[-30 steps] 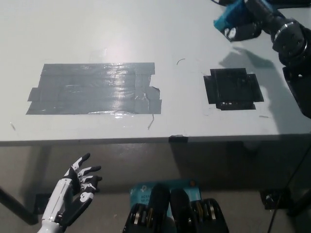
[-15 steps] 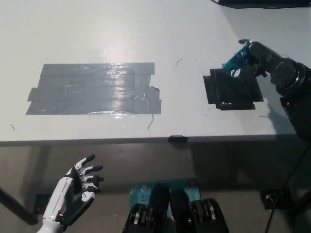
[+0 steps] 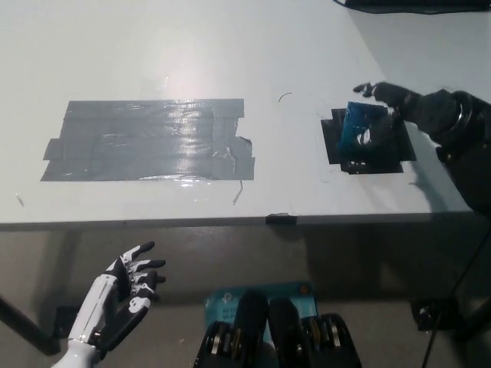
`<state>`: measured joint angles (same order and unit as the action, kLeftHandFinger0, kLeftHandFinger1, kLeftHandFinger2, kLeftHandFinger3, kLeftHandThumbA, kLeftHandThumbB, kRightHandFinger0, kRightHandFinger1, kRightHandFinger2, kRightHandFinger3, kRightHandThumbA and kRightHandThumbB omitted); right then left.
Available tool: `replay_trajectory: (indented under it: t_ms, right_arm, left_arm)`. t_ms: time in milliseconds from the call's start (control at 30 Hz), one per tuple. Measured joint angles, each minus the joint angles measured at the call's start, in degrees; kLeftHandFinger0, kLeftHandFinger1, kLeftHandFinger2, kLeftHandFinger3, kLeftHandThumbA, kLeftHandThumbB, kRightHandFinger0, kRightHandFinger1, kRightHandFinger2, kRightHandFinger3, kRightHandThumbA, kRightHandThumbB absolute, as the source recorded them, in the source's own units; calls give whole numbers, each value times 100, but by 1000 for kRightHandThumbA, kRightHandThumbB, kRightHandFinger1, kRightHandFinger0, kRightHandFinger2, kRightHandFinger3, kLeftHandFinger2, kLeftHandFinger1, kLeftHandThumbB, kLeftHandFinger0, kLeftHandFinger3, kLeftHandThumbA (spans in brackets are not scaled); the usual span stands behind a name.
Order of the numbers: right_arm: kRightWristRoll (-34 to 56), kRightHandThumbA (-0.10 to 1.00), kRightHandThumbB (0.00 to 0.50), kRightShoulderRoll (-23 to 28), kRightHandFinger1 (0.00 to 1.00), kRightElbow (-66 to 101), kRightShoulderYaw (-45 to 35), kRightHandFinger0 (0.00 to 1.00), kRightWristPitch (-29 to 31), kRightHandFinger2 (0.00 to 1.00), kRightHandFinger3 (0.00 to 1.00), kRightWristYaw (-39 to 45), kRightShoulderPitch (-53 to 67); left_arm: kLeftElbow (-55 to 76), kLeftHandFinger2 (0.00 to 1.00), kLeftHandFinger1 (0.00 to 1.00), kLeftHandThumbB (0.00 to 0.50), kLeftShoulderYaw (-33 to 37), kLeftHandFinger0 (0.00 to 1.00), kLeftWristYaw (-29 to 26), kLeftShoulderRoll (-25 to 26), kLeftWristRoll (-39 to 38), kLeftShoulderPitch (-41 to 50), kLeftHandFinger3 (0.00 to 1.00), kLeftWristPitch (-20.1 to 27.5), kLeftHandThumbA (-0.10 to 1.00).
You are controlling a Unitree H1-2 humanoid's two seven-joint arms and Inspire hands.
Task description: A person hands a rubik's cube to the robot and rhe robot picks it up with its right hand and places it on the black spot on the desk infron tof it
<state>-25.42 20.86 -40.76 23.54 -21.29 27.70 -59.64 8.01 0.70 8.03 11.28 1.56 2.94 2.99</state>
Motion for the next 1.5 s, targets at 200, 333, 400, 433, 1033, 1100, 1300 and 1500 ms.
replay_trajectory:
  t_ms: [200, 333, 400, 433, 1033, 1100, 1300, 1500]
  right_arm:
    - [0, 905, 500, 130, 1000, 559, -278, 1000, 10, 1000, 1000, -35, -10]
    - [90, 969, 500, 254, 1000, 1260, -792, 1000, -7, 1000, 1000, -69, -62]
    - [143, 983, 500, 317, 1000, 1408, -988, 1000, -2, 1000, 1000, -76, -159]
    - [180, 1000, 500, 348, 1000, 1476, -1088, 1000, -4, 1000, 1000, -76, -204]
    - [775, 1000, 466, 176, 1000, 4910, -2314, 1000, -225, 1000, 1000, -53, 1609]
    - [859, 1000, 491, 45, 1000, 5355, -2363, 1000, -231, 1000, 1000, -59, 2267]
    - [1211, 1000, 453, -531, 1000, 6539, -2606, 1000, -180, 1000, 1000, -113, 4599]
    - [1625, 1000, 428, -1195, 1000, 6778, -2731, 1000, 213, 1000, 1000, -216, 6671]
  left_arm:
    - [-5, 698, 607, 254, 0, 482, 0, 13, -4, -2, 858, 3, 588]
    - [-5, 698, 606, 277, -1, 486, 0, 13, -9, -14, 871, 2, 621]
    - [-5, 698, 606, 276, 0, 486, 1, 13, -7, -22, 876, 2, 625]
    - [-5, 698, 605, 275, 0, 485, 1, 13, -7, -22, 880, 2, 625]
    - [-118, 989, 948, 267, 3, 814, 0, 6, -6, -69, 1000, 3, 714]
    - [-158, 1000, 1000, 295, 3, 942, 0, 3, -6, -68, 1000, 3, 780]
    - [-196, 1000, 1000, 311, 8, 1000, -1, -23, -9, -3, 1000, 3, 871]
    - [-209, 1000, 1000, 349, 42, 1000, 0, -64, -18, 200, 1000, 22, 968]
